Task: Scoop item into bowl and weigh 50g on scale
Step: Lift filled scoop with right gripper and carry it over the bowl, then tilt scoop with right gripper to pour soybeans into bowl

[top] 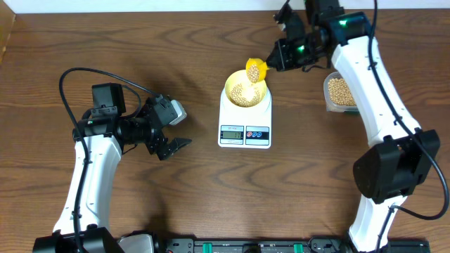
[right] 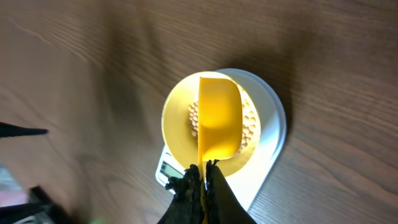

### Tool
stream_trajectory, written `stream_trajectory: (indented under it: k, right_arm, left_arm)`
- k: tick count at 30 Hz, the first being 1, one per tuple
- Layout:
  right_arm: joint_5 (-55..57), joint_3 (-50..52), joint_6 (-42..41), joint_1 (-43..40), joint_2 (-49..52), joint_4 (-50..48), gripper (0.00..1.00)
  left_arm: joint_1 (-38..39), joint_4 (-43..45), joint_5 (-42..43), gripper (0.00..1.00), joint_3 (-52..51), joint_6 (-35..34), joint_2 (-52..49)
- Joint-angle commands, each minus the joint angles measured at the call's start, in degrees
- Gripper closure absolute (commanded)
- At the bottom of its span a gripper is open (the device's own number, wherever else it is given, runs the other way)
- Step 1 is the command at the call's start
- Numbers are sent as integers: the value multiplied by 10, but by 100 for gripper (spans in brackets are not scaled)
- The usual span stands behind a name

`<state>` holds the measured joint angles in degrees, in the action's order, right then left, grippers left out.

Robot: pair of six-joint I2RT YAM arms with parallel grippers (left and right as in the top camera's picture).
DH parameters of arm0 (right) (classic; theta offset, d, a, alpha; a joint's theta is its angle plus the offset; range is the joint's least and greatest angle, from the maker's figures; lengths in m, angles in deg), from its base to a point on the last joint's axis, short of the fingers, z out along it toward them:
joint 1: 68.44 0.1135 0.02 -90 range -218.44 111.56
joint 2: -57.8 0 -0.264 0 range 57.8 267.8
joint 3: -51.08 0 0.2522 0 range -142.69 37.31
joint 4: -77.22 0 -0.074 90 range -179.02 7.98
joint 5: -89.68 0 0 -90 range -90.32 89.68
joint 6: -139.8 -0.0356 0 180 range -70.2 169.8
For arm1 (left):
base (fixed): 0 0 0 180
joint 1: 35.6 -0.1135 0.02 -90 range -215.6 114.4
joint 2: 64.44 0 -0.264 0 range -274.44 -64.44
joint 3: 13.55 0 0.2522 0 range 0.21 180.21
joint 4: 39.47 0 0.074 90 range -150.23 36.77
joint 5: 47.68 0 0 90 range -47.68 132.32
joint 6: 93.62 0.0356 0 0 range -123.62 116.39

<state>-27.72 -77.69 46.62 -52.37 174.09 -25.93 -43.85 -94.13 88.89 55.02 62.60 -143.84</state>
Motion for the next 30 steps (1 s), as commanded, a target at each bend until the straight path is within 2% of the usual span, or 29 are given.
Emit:
stream_trajectory:
  k: [1, 11, 30]
  right_arm:
    - [40, -16, 32, 16, -20, 2, 99]
    - [144, -16, 118, 72, -20, 1, 99]
    - [215, -16, 162, 118, -20, -1, 99]
  left_arm:
    - [-2, -2, 3, 2, -6, -1, -3]
    - [-2, -2, 3, 2, -6, -1, -3]
    - [-2, -2, 3, 2, -6, -1, -3]
